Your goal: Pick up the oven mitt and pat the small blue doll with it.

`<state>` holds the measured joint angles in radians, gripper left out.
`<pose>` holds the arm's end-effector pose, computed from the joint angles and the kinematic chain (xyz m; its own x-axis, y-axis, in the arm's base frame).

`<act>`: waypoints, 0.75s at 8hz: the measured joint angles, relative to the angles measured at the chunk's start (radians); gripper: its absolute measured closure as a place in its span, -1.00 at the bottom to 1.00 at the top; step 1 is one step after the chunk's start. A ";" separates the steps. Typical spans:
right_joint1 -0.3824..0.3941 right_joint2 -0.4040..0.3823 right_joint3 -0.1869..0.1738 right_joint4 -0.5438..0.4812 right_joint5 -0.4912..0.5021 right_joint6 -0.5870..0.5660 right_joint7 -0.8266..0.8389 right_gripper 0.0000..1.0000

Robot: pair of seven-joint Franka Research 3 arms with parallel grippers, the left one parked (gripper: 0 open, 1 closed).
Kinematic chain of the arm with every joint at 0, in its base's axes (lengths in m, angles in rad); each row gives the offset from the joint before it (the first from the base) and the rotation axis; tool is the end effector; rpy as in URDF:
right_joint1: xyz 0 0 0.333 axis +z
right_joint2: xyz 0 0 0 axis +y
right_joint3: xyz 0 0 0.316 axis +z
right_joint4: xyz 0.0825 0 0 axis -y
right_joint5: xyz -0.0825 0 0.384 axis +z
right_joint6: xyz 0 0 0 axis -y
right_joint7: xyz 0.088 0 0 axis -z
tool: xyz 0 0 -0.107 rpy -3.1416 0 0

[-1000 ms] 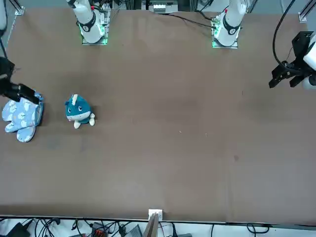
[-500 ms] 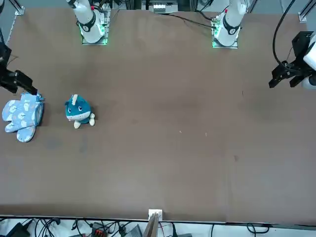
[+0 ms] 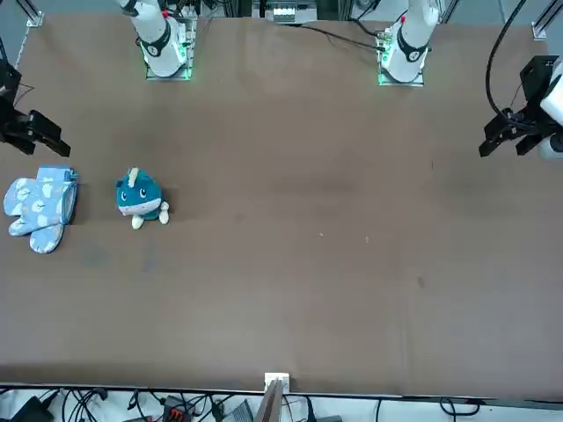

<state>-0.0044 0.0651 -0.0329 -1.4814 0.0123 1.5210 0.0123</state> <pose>0.5697 -0.0192 0.6256 0.9985 -0.0489 -0.0256 -0.0492 -0.9987 -0.0098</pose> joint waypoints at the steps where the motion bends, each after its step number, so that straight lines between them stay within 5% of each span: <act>1: 0.002 -0.005 -0.005 0.000 0.003 0.000 -0.005 -1.00; 6: 0.010 -0.009 -0.006 0.000 0.004 0.000 -0.008 -1.00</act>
<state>0.0055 0.0561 -0.0390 -1.4818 0.0160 1.5205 0.0045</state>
